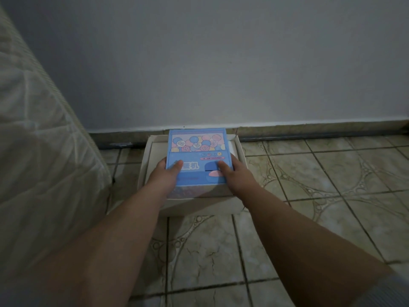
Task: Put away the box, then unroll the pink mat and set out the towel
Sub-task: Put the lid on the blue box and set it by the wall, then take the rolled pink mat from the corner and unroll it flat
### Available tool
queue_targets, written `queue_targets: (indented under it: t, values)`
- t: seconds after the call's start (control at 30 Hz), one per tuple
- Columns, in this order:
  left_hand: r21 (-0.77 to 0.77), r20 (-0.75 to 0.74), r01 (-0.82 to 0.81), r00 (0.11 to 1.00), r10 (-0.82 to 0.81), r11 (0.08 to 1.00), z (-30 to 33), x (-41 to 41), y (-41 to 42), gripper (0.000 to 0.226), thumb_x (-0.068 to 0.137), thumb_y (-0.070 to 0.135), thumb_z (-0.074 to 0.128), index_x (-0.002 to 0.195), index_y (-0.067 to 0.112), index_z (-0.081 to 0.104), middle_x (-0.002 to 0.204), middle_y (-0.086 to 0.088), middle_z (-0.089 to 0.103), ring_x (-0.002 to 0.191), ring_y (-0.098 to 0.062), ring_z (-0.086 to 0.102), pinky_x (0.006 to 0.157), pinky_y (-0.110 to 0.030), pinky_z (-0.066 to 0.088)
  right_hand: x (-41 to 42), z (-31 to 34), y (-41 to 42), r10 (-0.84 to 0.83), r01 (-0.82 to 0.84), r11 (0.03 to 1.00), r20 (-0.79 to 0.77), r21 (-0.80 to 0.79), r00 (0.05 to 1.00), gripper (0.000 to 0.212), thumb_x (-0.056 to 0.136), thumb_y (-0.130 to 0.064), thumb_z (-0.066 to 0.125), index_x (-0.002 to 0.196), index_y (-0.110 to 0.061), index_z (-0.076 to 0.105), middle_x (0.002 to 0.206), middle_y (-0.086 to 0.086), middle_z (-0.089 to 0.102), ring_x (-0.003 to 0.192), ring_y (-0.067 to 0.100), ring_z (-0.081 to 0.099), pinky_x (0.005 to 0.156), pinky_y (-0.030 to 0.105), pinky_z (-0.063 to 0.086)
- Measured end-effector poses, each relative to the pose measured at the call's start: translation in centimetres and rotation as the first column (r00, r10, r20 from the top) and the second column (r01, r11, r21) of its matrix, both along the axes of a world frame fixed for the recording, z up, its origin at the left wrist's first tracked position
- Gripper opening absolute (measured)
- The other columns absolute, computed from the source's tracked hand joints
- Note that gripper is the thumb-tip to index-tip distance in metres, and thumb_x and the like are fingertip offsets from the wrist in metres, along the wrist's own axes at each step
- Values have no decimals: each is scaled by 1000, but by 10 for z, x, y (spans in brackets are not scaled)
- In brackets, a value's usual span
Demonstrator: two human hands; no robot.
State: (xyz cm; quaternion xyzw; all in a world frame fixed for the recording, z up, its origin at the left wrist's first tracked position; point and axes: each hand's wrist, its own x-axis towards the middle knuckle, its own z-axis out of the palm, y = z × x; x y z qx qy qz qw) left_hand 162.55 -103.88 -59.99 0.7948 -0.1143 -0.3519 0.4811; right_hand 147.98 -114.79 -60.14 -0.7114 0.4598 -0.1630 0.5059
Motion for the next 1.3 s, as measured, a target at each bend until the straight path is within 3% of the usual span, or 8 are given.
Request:
queue_targets:
  t: [0.1, 0.23, 0.43, 0.63, 0.83, 0.97, 1.17, 1.3]
  values:
    - [57, 63, 3, 998, -6, 998, 8, -5, 3, 40, 91, 45, 49, 124, 21, 50, 107, -5, 60, 84, -23, 59, 69, -35, 47, -5, 4, 9, -26, 24, 999, -55, -49, 998, 48, 95, -44, 43, 139, -25, 41, 128, 9, 57, 98, 20, 54, 75, 30, 43]
    - [92, 161, 51, 985, -66, 994, 31, -14, 13, 41, 91, 34, 51, 129, 17, 47, 117, -7, 58, 83, -20, 56, 62, -30, 42, -24, 21, 28, -136, 135, 990, -30, -44, 990, 56, 95, -41, 45, 147, -23, 31, 146, 8, 44, 129, 26, 45, 102, 37, 39]
    - [60, 219, 127, 966, -137, 990, 69, -40, 38, 55, 90, 28, 51, 142, 18, 33, 139, -8, 46, 111, -25, 53, 80, -30, 40, -59, 53, 72, -233, 232, 972, 67, 21, 970, 51, 96, -34, 46, 145, -26, 34, 145, 8, 46, 127, 24, 47, 104, 46, 42]
    - [-12, 96, -29, 995, 30, 999, 103, -97, 64, 48, 89, 24, 52, 135, 17, 41, 128, -6, 53, 99, -23, 51, 73, -27, 33, -83, 95, 114, -257, 257, 967, 5, -5, 967, 49, 96, -32, 47, 144, -22, 38, 144, 8, 45, 128, 23, 46, 107, 39, 37]
    - [53, 0, 83, 997, -83, 995, 158, -144, 108, 40, 85, 22, 54, 125, 21, 52, 95, -4, 62, 84, -26, 57, 73, -33, 42, -145, 181, 154, -360, 365, 927, -70, 89, 930, 47, 96, -36, 46, 141, -23, 42, 140, 3, 50, 120, 13, 49, 97, 24, 33]
    - [132, 41, 356, 930, -364, 925, 230, -183, 133, 42, 89, 24, 53, 130, 17, 51, 121, -4, 59, 98, -17, 52, 81, -28, 37, -211, 262, 188, -442, 456, 883, -131, 108, 887, 42, 96, -39, 43, 135, -25, 48, 128, -2, 57, 102, 5, 48, 89, 25, 36]
    - [236, -38, 645, 754, -656, 727, 389, -249, 177, 39, 90, 30, 52, 128, 22, 52, 118, 0, 58, 101, -13, 51, 83, -25, 34, -301, 415, 270, -469, 524, 841, -299, 136, 831, 31, 96, -38, 44, 115, -21, 61, 98, -5, 63, 82, 7, 55, 63, 20, 38]
    - [279, -72, 774, 607, -791, 569, 486, -290, 198, 40, 89, 30, 53, 128, 21, 51, 110, 2, 57, 96, -14, 52, 80, -25, 35, -347, 502, 311, -431, 550, 814, -441, 186, 787, 33, 96, -38, 44, 112, -16, 62, 97, 2, 64, 95, 20, 60, 70, 25, 36]
